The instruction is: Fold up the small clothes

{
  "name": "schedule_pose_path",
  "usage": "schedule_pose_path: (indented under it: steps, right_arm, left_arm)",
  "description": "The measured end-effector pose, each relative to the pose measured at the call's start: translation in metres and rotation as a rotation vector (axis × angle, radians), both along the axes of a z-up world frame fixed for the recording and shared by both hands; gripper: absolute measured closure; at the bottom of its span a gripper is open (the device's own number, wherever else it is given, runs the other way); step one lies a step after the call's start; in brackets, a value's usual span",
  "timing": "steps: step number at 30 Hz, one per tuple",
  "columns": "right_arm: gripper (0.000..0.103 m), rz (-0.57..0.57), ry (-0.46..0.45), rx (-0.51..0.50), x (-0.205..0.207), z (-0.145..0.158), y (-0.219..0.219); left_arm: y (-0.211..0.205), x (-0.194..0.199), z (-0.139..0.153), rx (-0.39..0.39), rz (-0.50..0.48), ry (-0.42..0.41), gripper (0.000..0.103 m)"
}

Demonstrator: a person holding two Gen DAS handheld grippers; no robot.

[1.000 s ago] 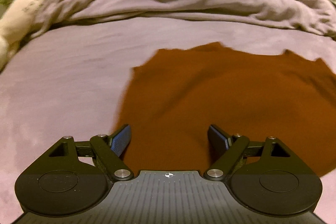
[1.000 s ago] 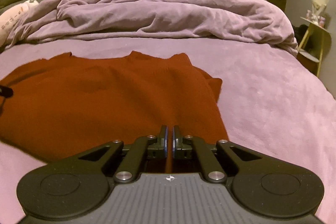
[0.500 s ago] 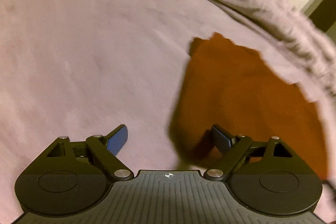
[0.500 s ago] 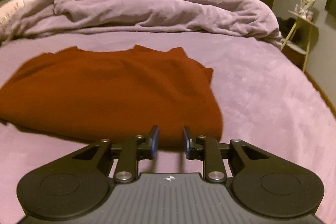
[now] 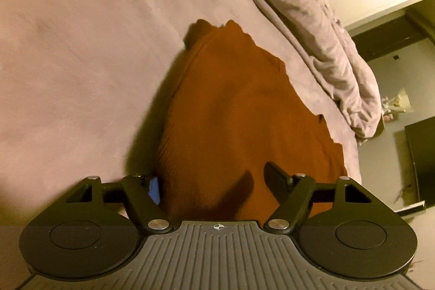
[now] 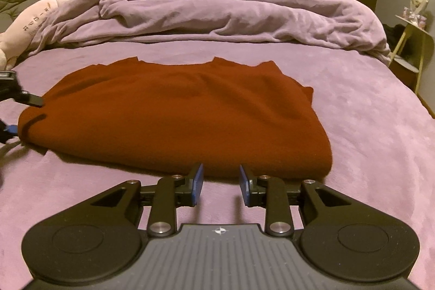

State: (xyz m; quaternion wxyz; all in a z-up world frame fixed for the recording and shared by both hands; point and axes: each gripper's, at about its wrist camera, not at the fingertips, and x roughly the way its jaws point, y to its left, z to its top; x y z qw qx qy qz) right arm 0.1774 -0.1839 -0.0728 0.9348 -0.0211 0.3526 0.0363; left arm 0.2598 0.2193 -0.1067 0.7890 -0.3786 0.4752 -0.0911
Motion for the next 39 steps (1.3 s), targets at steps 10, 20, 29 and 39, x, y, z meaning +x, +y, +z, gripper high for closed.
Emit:
schedule_pose_path:
  steps: [10,20,29,39]
  right_arm:
    - [0.076,0.044,-0.01,0.022,0.005,-0.001,0.013]
    - [0.077,0.174,-0.053,0.014,0.031,-0.004,0.064]
    - [0.078,0.166,0.011,0.051,0.039,-0.01,0.061]
    - [0.078,0.039,-0.034,0.022,0.0,-0.005,0.003]
  left_arm:
    - [0.011,0.015,0.0,-0.067,0.021,0.001,0.078]
    - [-0.005,0.02,0.03,-0.005,-0.037,-0.084,0.08]
    - [0.0,0.026,0.0,-0.033,-0.011,0.05,0.063]
    - [-0.04,0.028,0.071,0.138,-0.104,-0.165,0.082]
